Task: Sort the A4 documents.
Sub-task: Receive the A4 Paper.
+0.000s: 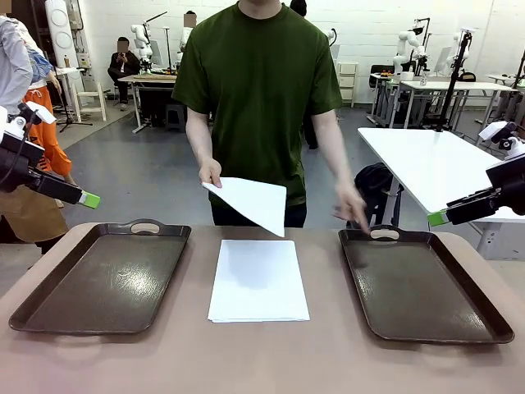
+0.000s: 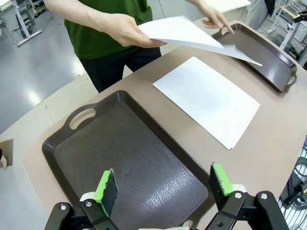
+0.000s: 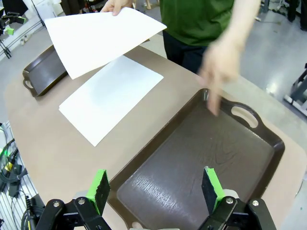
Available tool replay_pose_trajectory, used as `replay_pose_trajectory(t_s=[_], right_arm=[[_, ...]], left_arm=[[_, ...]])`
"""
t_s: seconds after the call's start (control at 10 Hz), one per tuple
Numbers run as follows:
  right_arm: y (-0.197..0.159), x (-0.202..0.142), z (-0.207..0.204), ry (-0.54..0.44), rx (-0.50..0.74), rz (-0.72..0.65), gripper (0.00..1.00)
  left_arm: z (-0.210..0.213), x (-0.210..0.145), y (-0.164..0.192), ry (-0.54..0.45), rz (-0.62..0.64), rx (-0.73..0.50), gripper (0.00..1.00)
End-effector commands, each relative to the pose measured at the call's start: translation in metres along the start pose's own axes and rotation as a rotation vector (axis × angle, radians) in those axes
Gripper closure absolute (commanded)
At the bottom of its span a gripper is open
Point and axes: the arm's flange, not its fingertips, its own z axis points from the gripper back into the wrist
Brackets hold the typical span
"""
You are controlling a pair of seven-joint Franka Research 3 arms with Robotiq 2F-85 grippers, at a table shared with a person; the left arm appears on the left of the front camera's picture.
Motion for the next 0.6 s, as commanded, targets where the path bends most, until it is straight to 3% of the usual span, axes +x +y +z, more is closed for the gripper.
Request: replay_pose_trajectory(t_s=[0.0, 0.5], right_arm=[[-0.0013, -0.0012, -0.0012, -0.010, 0.019, 0.008, 0.00], [-0.0013, -0.0012, -0.0012, -0.010, 0.019, 0.008, 0.00]], left_arm=[[0.0005, -0.0016, 0.0023, -0.006, -0.010, -0.010, 0.00], [0.0005, -0.0016, 0.0023, -0.006, -0.010, -0.010, 0.00]])
